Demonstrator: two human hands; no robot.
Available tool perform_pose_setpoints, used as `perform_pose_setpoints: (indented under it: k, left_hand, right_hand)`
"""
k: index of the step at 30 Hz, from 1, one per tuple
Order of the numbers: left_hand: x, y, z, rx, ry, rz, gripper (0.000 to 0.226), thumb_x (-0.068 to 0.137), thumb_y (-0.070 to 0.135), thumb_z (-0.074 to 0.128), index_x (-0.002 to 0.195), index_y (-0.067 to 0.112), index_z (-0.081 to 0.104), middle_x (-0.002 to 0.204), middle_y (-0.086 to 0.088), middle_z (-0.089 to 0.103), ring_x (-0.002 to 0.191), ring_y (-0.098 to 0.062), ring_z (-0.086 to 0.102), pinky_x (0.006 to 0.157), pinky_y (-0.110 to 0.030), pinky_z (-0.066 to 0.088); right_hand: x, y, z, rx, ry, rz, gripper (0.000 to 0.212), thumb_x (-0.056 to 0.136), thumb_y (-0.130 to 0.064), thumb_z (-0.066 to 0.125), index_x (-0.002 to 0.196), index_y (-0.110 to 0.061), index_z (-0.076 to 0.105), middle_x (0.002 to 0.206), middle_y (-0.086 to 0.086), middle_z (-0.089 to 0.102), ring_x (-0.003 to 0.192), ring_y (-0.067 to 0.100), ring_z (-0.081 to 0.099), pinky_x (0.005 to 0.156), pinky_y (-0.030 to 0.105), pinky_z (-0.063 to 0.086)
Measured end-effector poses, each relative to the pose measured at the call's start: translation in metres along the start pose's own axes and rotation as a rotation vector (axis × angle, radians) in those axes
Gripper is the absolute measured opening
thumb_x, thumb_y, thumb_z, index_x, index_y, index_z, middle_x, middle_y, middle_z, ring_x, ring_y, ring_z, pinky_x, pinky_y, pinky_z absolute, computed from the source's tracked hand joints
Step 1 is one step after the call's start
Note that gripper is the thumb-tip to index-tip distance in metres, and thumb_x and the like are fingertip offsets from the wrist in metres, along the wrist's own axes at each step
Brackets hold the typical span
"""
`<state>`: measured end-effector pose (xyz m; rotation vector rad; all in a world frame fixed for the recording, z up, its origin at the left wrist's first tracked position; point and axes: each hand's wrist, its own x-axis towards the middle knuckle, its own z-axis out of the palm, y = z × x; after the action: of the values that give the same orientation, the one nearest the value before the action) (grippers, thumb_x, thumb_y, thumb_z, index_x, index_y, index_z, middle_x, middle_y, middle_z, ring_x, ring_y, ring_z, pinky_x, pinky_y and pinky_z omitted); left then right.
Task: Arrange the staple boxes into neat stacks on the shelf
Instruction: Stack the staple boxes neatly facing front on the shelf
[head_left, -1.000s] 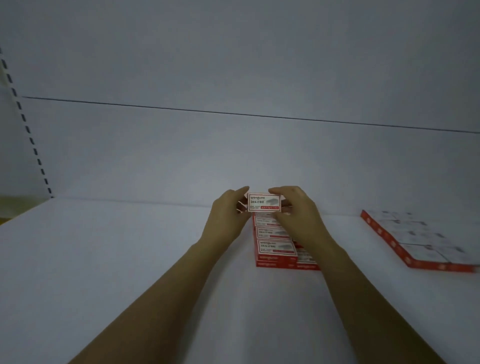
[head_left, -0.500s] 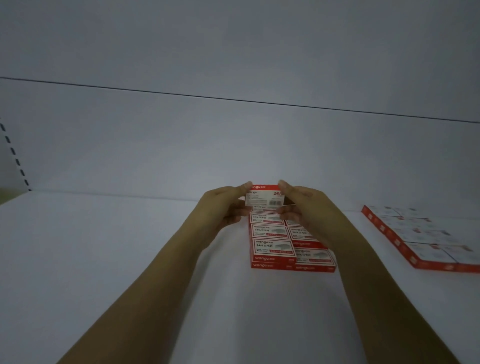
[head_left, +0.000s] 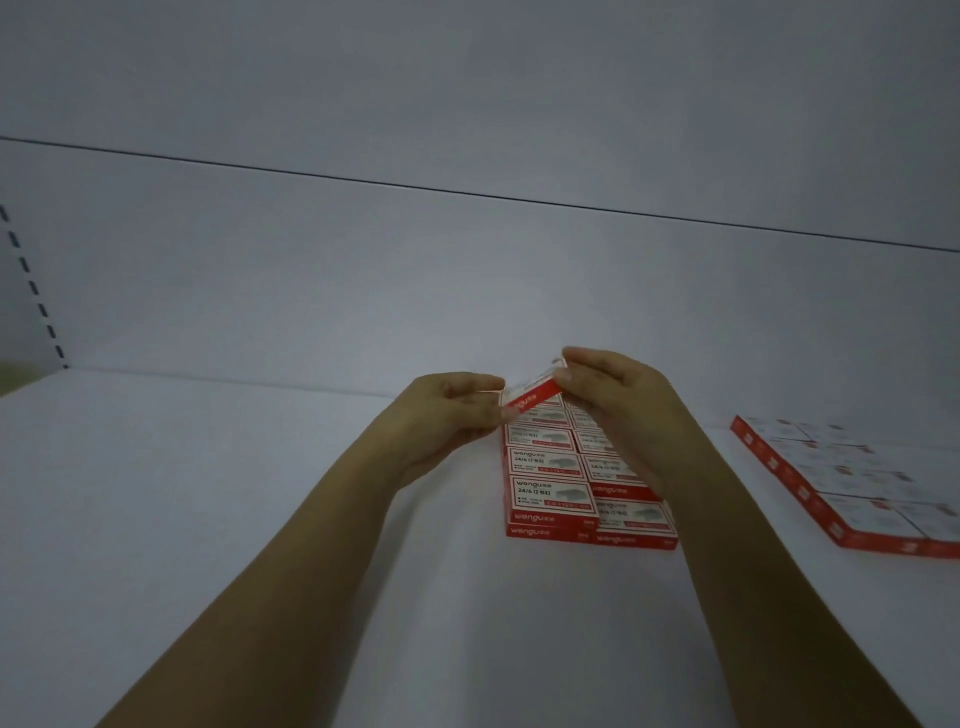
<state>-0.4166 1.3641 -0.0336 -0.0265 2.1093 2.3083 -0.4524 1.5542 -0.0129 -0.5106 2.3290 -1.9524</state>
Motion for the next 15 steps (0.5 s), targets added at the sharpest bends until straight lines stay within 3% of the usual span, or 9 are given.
perform_pose_setpoints:
  k: [4,7,9,11,15]
  left_hand:
    - [0.001,-0.004,0.005,0.101,0.017,0.106,0.039,0.077,-0.007,0.066,0.114,0.007,0.064,0.108,-0.007,0.07,0.096,-0.022,0.069,0.084,-0.034,0.057]
    - [0.001,-0.009,0.007,0.142,0.058,0.142,0.039,0.079,-0.007,0.065,0.116,0.003,0.062,0.109,-0.011,0.069,0.097,-0.025,0.068,0.085,-0.037,0.056]
    - [0.0,-0.01,0.008,0.183,0.07,0.153,0.036,0.081,-0.005,0.064,0.116,0.002,0.061,0.109,-0.011,0.069,0.096,-0.025,0.068,0.084,-0.034,0.057]
    - [0.001,-0.011,0.008,0.197,0.085,0.16,0.035,0.08,-0.005,0.065,0.114,0.003,0.062,0.107,-0.011,0.069,0.095,-0.024,0.068,0.079,-0.03,0.058]
    - [0.0,-0.008,0.006,0.135,0.101,0.142,0.04,0.074,-0.011,0.068,0.112,0.002,0.062,0.104,-0.014,0.07,0.096,-0.028,0.068,0.085,-0.037,0.056]
  right_hand:
    - [-0.008,-0.01,0.02,-0.182,0.015,-0.188,0.046,0.08,-0.022,0.072,0.124,-0.025,0.056,0.104,-0.007,0.065,0.091,0.011,0.066,0.08,0.026,0.055]
    - [-0.01,-0.004,0.039,-0.426,0.062,-0.353,0.045,0.08,-0.022,0.072,0.123,-0.025,0.056,0.103,-0.009,0.059,0.086,0.002,0.06,0.074,0.007,0.046]
    - [-0.01,-0.002,0.045,-0.52,0.083,-0.436,0.044,0.081,-0.019,0.071,0.122,-0.024,0.057,0.107,-0.01,0.056,0.082,-0.003,0.055,0.071,0.001,0.042]
    - [-0.011,-0.001,0.044,-0.539,0.096,-0.463,0.042,0.082,-0.019,0.07,0.122,-0.022,0.058,0.112,-0.006,0.057,0.082,-0.001,0.056,0.072,0.002,0.042]
    - [-0.01,-0.001,0.033,-0.574,0.137,-0.41,0.042,0.086,-0.023,0.065,0.126,-0.02,0.055,0.121,-0.003,0.058,0.084,0.0,0.057,0.07,0.002,0.042]
